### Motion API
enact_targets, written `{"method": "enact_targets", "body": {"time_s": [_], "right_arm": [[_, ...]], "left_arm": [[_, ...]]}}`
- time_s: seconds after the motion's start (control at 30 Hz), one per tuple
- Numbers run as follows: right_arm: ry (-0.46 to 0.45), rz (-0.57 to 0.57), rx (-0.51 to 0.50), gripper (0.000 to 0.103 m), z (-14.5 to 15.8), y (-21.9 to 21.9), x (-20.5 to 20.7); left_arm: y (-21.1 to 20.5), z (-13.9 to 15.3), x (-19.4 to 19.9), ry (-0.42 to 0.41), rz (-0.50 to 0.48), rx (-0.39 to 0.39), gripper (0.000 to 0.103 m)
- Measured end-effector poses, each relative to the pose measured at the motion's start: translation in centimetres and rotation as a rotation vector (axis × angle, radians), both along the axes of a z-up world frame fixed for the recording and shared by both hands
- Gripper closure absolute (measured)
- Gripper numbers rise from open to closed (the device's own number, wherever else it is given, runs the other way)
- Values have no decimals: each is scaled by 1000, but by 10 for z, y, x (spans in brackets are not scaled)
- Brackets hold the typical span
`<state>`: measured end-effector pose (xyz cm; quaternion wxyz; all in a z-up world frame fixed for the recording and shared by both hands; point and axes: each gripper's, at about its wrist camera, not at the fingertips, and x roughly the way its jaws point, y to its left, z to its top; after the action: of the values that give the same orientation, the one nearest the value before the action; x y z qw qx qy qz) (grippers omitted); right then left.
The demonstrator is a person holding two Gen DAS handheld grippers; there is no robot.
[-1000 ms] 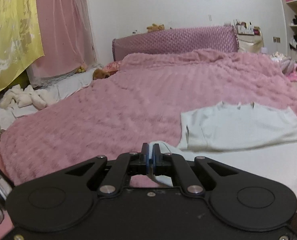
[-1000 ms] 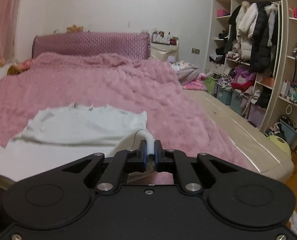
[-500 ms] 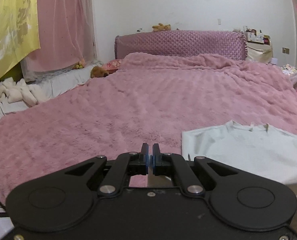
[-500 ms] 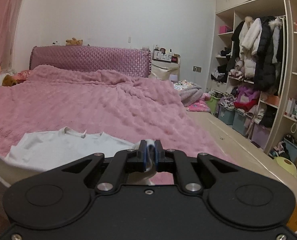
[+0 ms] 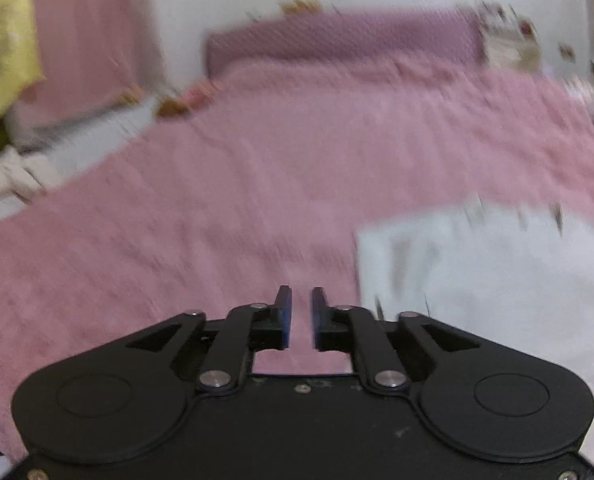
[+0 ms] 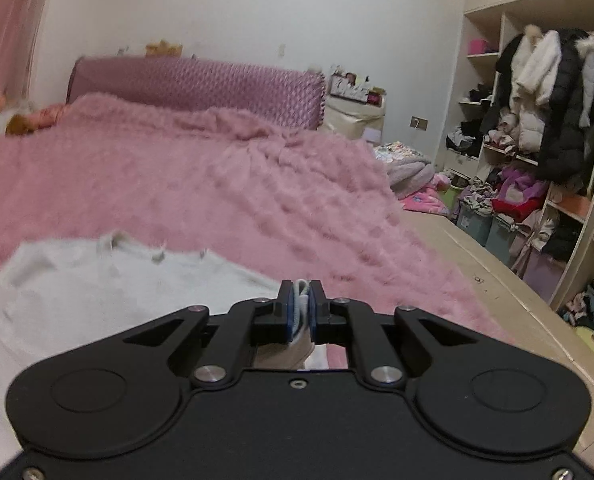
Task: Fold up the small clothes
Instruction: 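Lift the hem with both grippers and carry it over toward the collar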
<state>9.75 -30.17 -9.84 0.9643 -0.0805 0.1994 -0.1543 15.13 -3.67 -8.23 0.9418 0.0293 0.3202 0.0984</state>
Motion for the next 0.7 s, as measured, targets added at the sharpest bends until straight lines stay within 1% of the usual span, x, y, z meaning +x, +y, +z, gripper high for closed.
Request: {"method": "enact_targets", "body": {"time_s": [0.07,0.13,0.23,0.3,0.4,0.53,0.57,0.63,0.67,0.7], "right_arm": [[15,-3,5,101,-6,-2,0],[20,-16,21,101,-9,-5,-2],[22,-25,28,101,-10,-6,-1],[23,-23,28,101,-10,-6,-1],[29,-21,27,101,-10,-8,0],[38,-22,30,100,-12,-9,5],[40,-22,31,100,-13,-9,6],[44,-22,30,100,-14,-8,7],[46,-23,29,100,-16,-8,8],[48,-25,31,100,-16,-8,8]], "left_arm": [[-4,-22,3,88,-48,-28,63],[-12,-33,2,115,-94,-21,64],[-25,-37,-3,124,-174,3,59],[-32,-39,0,139,-202,13,56],[-34,-48,8,165,-191,-1,55],[-31,-61,24,219,-185,-83,55],[-32,-64,26,229,-184,-87,55],[-36,-69,29,236,-194,-72,55],[-39,-71,28,232,-210,-55,58],[-40,-72,27,234,-230,-49,67]]}}
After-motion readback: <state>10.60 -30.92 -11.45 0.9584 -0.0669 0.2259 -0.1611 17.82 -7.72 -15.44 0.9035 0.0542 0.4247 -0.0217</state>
